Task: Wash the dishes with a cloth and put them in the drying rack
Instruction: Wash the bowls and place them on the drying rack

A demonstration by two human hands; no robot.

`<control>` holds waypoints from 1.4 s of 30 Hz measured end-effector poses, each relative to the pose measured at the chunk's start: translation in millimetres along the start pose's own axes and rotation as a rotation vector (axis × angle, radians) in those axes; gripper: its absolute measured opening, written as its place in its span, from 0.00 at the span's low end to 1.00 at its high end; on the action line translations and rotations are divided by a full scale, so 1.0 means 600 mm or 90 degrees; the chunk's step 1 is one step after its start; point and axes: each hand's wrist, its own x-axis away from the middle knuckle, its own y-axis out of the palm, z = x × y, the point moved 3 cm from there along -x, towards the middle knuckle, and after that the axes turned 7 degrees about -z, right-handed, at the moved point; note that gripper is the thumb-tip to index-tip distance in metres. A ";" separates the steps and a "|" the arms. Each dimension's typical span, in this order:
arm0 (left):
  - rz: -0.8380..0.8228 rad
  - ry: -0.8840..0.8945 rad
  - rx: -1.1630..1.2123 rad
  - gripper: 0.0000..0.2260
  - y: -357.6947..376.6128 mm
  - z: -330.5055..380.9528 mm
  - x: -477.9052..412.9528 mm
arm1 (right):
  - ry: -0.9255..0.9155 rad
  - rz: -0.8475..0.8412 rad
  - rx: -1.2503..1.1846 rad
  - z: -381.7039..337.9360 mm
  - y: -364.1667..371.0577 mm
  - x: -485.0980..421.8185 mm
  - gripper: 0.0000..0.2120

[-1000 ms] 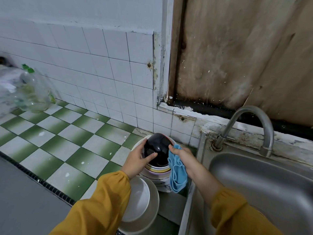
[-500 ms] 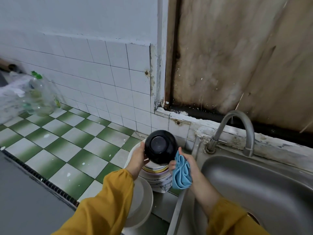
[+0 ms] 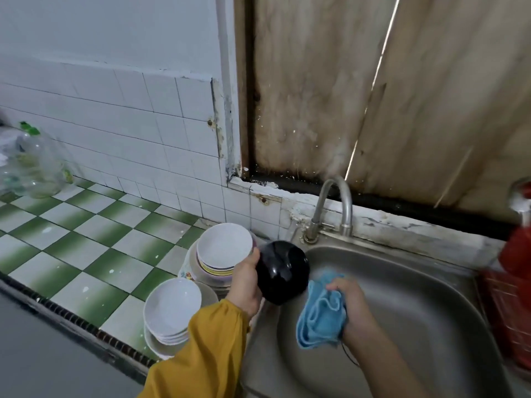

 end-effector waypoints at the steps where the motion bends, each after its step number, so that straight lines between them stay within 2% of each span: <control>1: -0.005 0.005 -0.021 0.12 0.008 -0.011 0.005 | -0.085 0.074 0.031 -0.013 -0.018 0.017 0.23; 3: -0.023 0.028 -0.106 0.11 0.029 -0.034 0.018 | -0.248 0.147 0.092 -0.043 -0.038 0.058 0.19; 5: -0.051 0.045 -0.192 0.11 0.056 -0.059 0.036 | -0.394 0.168 0.225 -0.065 -0.041 0.090 0.14; 8: -0.139 0.092 -0.269 0.13 0.100 -0.094 0.064 | -0.631 0.109 0.590 -0.067 -0.021 0.118 0.09; 10: -0.178 0.172 -0.341 0.13 0.123 -0.098 0.081 | -0.715 0.046 0.853 -0.055 -0.024 0.110 0.15; 11: -0.181 0.211 -0.375 0.12 0.128 -0.094 0.083 | -0.728 0.055 0.874 -0.063 -0.028 0.106 0.16; 13: -0.180 0.257 -0.416 0.12 0.141 -0.086 0.092 | -0.669 0.132 0.681 -0.105 -0.038 0.109 0.07; 14: -0.182 0.268 -0.421 0.12 0.149 -0.083 0.100 | -0.621 0.210 0.592 -0.123 -0.046 0.105 0.06; 16: -0.182 0.289 -0.430 0.12 0.162 -0.084 0.115 | -0.527 0.245 0.500 -0.139 -0.058 0.093 0.07; 18: -0.159 0.313 -0.417 0.11 0.172 -0.087 0.122 | -0.609 0.221 0.588 -0.131 -0.041 0.112 0.08; 20: -0.137 0.335 -0.392 0.11 0.177 -0.081 0.127 | -0.709 0.080 0.728 -0.104 -0.026 0.129 0.13; 21: -0.140 0.347 -0.396 0.11 0.180 -0.077 0.132 | -0.741 0.046 0.776 -0.101 -0.030 0.132 0.13; 22: -0.155 0.362 -0.402 0.11 0.183 -0.073 0.138 | -0.742 0.059 0.758 -0.114 -0.041 0.127 0.11; 23: -0.174 0.374 -0.413 0.12 0.187 -0.069 0.145 | -0.709 0.110 0.668 -0.138 -0.053 0.120 0.08; 26: -0.233 0.383 -0.427 0.12 0.205 -0.071 0.166 | -0.477 0.239 0.307 -0.195 -0.084 0.106 0.03; 27: -0.230 0.386 -0.438 0.12 0.210 -0.071 0.168 | -0.455 0.252 0.300 -0.196 -0.079 0.111 0.01; 28: -0.222 0.388 -0.442 0.12 0.214 -0.070 0.167 | -0.492 0.249 0.363 -0.190 -0.060 0.129 0.02; 29: -0.214 0.385 -0.435 0.12 0.216 -0.068 0.163 | -0.584 0.228 0.461 -0.178 -0.036 0.153 0.05; 31: -0.211 0.365 -0.379 0.11 0.212 -0.064 0.158 | -0.763 0.106 0.657 -0.141 0.003 0.194 0.13; 33: -0.207 0.364 -0.343 0.12 0.204 -0.059 0.165 | -0.813 0.008 0.727 -0.133 0.004 0.193 0.15; 34: -0.210 0.375 -0.342 0.12 0.204 -0.055 0.173 | -0.759 0.023 0.659 -0.152 -0.004 0.184 0.13; 36: -0.225 0.399 -0.357 0.13 0.206 -0.053 0.183 | -0.542 0.101 0.462 -0.189 -0.027 0.148 0.11; 37: -0.222 0.401 -0.361 0.13 0.208 -0.053 0.182 | -0.460 0.136 0.441 -0.198 -0.029 0.138 0.11; 38: -0.211 0.399 -0.357 0.13 0.210 -0.052 0.179 | -0.472 0.179 0.523 -0.199 -0.023 0.137 0.13; 40: -0.183 0.377 -0.324 0.13 0.208 -0.050 0.168 | -0.670 0.194 0.738 -0.174 0.006 0.162 0.16; 42: -0.178 0.354 -0.284 0.12 0.204 -0.050 0.164 | -0.826 0.107 0.870 -0.135 0.027 0.194 0.17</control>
